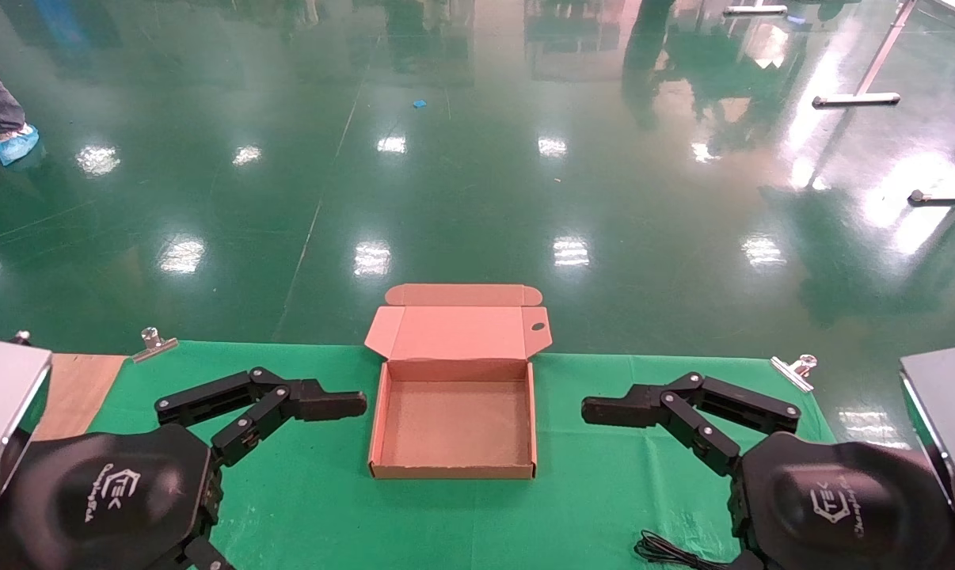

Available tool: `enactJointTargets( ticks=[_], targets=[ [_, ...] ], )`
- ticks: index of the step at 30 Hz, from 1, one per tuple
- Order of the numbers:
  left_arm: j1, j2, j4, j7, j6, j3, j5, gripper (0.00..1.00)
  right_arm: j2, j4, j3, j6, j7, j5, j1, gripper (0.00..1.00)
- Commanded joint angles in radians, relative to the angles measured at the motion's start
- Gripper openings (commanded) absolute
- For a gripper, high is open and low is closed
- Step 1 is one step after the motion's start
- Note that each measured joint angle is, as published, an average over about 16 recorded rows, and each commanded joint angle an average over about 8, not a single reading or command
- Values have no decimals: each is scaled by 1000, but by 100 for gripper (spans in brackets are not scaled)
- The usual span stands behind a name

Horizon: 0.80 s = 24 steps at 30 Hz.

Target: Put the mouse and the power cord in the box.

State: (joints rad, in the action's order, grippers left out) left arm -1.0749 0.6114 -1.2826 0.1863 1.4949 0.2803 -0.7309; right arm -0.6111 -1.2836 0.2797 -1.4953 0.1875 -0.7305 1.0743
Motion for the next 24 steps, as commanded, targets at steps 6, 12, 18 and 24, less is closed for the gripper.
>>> enactJointTargets(
  ticks=[6, 12, 18, 24],
  targets=[
    [0, 0, 0, 0, 0, 0, 0, 100, 0, 0, 0, 0, 0, 0, 0, 100],
    [0, 0, 0, 0, 0, 0, 0, 100, 0, 0, 0, 0, 0, 0, 0, 100],
    [0, 0, 0, 0, 0, 0, 0, 100, 0, 0, 0, 0, 0, 0, 0, 100],
    [0, 1, 0, 0, 0, 0, 1, 100, -2, 1, 2, 1, -1, -1, 1, 100]
  ],
)
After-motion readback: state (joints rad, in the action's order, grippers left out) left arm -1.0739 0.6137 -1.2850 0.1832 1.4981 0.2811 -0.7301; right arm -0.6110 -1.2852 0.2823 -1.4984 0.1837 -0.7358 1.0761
